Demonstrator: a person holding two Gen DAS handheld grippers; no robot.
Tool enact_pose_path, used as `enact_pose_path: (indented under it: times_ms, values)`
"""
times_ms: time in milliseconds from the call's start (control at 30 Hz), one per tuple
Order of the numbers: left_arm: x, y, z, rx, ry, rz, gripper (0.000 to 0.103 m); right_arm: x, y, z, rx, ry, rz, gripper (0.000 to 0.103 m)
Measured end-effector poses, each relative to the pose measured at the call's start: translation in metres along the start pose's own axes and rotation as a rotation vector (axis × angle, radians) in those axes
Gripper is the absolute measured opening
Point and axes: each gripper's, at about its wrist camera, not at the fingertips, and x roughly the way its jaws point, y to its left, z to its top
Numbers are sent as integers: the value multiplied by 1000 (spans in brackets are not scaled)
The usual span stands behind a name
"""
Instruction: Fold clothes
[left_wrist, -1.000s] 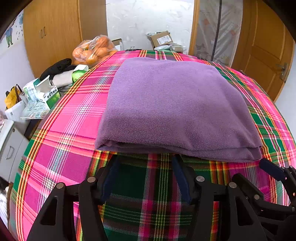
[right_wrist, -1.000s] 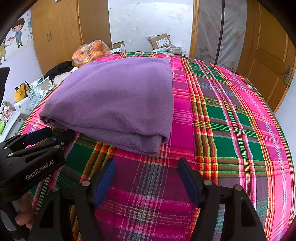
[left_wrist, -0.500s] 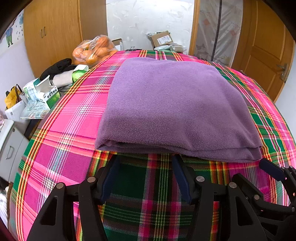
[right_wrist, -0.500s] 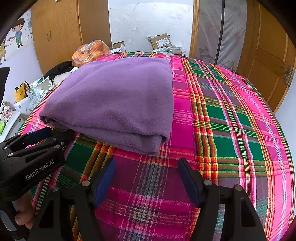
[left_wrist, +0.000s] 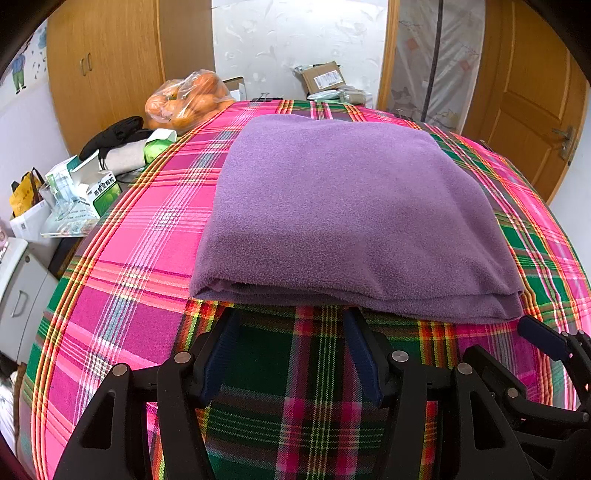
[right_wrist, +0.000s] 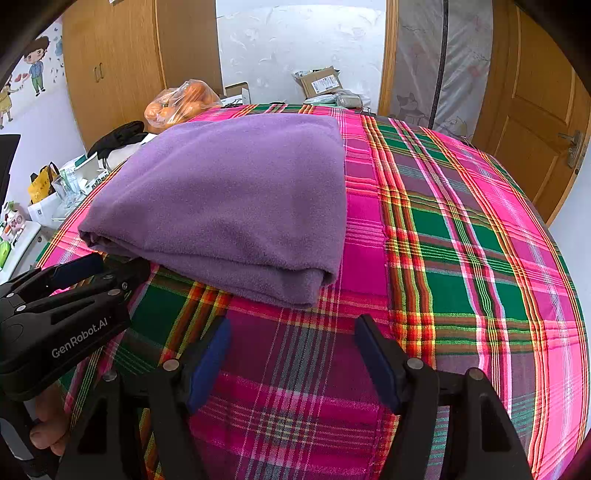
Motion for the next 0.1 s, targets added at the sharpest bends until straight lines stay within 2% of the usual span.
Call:
enact_pose_path:
  times_ms: [100]
  values:
    - [0,0,0,0,0,0,61,0,0,0,0,0,0,69]
